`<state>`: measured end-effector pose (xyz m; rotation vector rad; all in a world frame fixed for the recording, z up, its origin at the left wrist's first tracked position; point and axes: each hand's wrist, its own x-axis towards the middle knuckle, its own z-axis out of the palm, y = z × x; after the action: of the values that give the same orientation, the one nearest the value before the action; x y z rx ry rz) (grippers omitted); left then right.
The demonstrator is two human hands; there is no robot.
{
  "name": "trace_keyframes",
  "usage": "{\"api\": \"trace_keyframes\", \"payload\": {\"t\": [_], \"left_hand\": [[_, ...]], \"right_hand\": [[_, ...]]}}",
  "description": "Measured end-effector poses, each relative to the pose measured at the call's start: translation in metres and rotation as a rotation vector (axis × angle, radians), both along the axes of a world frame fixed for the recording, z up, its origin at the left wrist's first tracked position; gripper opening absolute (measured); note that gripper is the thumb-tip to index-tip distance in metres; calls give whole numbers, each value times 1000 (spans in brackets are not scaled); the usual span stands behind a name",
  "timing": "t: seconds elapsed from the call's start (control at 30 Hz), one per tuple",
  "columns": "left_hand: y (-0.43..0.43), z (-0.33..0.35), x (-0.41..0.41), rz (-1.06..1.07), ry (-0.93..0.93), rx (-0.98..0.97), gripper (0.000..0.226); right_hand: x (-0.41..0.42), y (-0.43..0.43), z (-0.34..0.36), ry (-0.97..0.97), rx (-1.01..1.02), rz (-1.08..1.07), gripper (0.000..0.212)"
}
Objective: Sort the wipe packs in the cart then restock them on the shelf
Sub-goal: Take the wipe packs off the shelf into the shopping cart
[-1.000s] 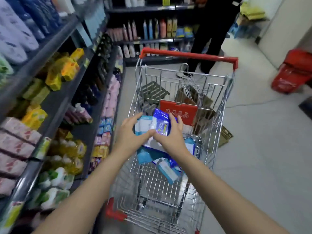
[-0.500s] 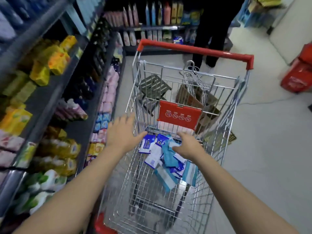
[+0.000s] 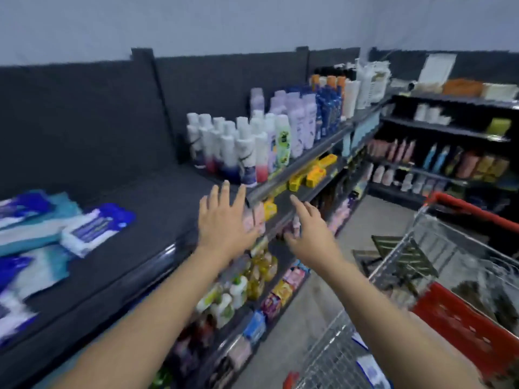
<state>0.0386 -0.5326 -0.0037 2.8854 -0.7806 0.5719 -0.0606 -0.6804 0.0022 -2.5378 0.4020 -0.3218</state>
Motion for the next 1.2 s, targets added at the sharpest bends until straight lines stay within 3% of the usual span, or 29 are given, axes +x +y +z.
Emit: {"api": "trace_keyframes", "payload": {"t": [0.3,0.53,0.63,0.73,0.83,0.93,1.0,1.03,1.13,1.2], "left_hand": [[258,10,40,530,55,-103,93],[358,13,76,732,185,-100,96],[374,19,103,626,277,-130,97],[379,21,122,545,392,-105,98],[377,7,130,485,376,-162,101],[375,-4,133,443,307,-184,98],[376,-5,133,433,286,-227,89],[375,-6,133,424,267,-280,82],[371,-8,130,378,196,-438,68],[370,-11,129,357,163,-492,64]], "right_hand": [[90,220,19,9,116,407,77],[160,301,11,327,121,461,58],[197,312,3,318,348,293,55],[229,319,-5,251,799,133,70],[257,323,-19,277,1031,141,80],[275,330,-20,338,1180,295,39],[285,340,-20,352,1209,415,28],[288,346,-21,365,1210,488,34],[291,363,-16,417,1036,577,83],[295,366,-13,392,1013,548,89]]}}
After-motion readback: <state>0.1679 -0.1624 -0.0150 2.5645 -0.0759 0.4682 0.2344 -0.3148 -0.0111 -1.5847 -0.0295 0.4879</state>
